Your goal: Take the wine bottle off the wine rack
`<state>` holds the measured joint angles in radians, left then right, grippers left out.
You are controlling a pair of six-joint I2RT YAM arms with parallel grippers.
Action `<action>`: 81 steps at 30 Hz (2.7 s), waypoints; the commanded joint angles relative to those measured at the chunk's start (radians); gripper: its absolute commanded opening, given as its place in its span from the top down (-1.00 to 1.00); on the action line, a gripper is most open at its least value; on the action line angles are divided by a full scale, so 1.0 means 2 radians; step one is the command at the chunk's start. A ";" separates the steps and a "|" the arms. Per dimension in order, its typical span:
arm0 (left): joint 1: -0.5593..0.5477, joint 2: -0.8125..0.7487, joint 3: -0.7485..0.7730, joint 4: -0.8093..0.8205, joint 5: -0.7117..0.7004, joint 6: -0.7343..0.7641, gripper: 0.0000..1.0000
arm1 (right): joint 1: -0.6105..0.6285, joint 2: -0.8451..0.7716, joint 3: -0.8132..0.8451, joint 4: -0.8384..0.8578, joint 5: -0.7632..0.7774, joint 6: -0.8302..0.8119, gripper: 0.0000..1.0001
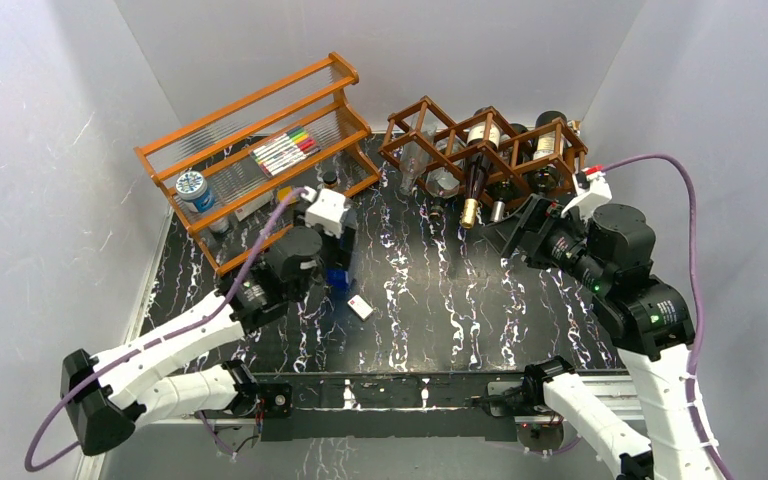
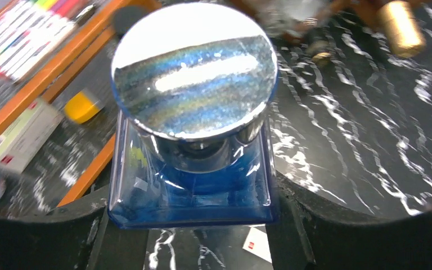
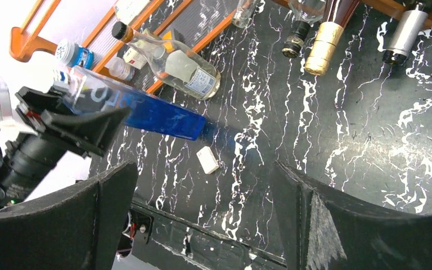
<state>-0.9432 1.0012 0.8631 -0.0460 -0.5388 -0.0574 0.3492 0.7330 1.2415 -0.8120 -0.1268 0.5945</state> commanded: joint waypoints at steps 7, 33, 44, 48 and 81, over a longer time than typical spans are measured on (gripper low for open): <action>0.127 -0.055 -0.002 0.036 -0.025 -0.026 1.00 | 0.002 0.026 -0.006 0.021 0.001 -0.034 -0.96; 0.250 0.046 -0.042 0.188 0.111 0.005 1.00 | 0.001 0.077 -0.116 0.204 0.131 -0.173 -0.96; 0.250 0.026 -0.057 0.168 0.147 0.030 1.00 | 0.001 0.032 -0.193 0.369 0.139 -0.226 -0.96; 0.250 0.028 -0.050 0.157 0.150 0.037 0.90 | 0.001 0.049 -0.175 0.336 0.145 -0.208 -0.96; 0.248 -0.040 -0.027 0.100 0.119 0.012 -0.97 | 0.002 0.079 -0.086 0.154 0.143 -0.209 -0.96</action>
<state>-0.4469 0.9878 0.7509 0.1841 -0.3183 -0.0040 0.3496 0.8711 0.9749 -0.4290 0.1509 0.1982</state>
